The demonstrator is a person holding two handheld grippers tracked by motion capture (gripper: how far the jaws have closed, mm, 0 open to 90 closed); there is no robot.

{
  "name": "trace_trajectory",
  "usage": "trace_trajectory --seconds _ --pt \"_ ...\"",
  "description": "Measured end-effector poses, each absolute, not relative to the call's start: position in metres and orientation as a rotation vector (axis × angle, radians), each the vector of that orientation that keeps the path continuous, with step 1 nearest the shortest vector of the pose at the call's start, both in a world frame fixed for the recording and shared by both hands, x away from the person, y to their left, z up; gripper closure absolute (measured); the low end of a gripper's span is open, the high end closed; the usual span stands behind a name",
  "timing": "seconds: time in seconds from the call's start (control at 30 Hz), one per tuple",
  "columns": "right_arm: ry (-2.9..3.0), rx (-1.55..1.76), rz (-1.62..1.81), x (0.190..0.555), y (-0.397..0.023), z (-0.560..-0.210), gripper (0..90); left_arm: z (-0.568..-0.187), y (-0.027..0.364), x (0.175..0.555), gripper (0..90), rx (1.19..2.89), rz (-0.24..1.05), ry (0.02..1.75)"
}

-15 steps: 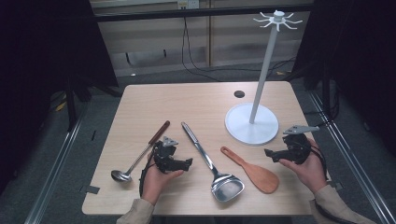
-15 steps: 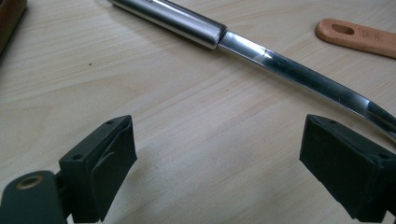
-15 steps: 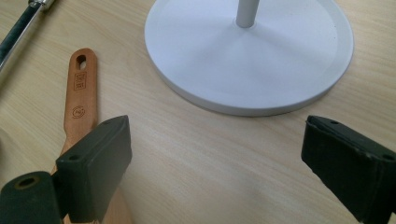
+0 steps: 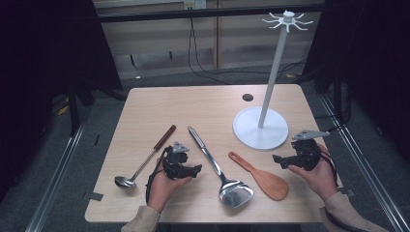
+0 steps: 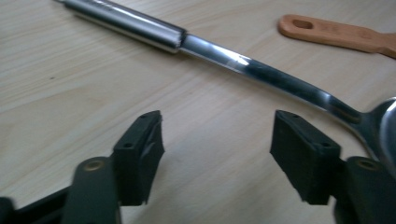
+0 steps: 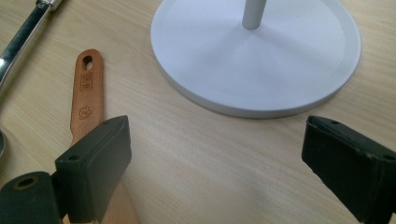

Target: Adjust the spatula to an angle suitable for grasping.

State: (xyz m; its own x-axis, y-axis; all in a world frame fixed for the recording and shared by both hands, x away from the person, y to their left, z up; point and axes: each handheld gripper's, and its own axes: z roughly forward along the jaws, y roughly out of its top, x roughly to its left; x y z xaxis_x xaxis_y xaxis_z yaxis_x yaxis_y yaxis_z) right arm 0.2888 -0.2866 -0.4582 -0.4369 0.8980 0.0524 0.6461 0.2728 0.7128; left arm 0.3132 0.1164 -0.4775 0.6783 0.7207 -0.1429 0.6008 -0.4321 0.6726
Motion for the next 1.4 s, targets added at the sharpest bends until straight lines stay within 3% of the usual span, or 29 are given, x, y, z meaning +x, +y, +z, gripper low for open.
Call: trace_trajectory --seconds 0.07,0.1,0.17,0.23,0.57,1.4 --pt "2.187 1.392 0.969 0.289 -0.287 -0.458 7.4 -0.475 0.113 0.311 55.3 2.221 0.179 0.947" --pt "2.186 1.383 0.972 0.289 -0.286 -0.457 7.3 -0.473 0.107 0.307 72.7 2.254 0.149 0.903" --pt "2.189 1.381 0.967 0.288 -0.286 -0.457 7.2 -0.472 0.104 0.306 77.3 2.265 0.142 0.876" --pt "2.19 1.376 0.964 0.287 -0.284 -0.457 6.8 -0.473 0.093 0.303 88.9 2.276 0.105 0.83" --pt "2.193 1.352 0.955 0.284 -0.282 -0.456 6.0 -0.487 0.064 0.3 90.0 2.405 0.049 0.705" --pt "2.198 1.353 0.934 0.277 -0.281 -0.458 5.6 -0.493 0.015 0.289 90.0 2.36 -0.066 0.567"
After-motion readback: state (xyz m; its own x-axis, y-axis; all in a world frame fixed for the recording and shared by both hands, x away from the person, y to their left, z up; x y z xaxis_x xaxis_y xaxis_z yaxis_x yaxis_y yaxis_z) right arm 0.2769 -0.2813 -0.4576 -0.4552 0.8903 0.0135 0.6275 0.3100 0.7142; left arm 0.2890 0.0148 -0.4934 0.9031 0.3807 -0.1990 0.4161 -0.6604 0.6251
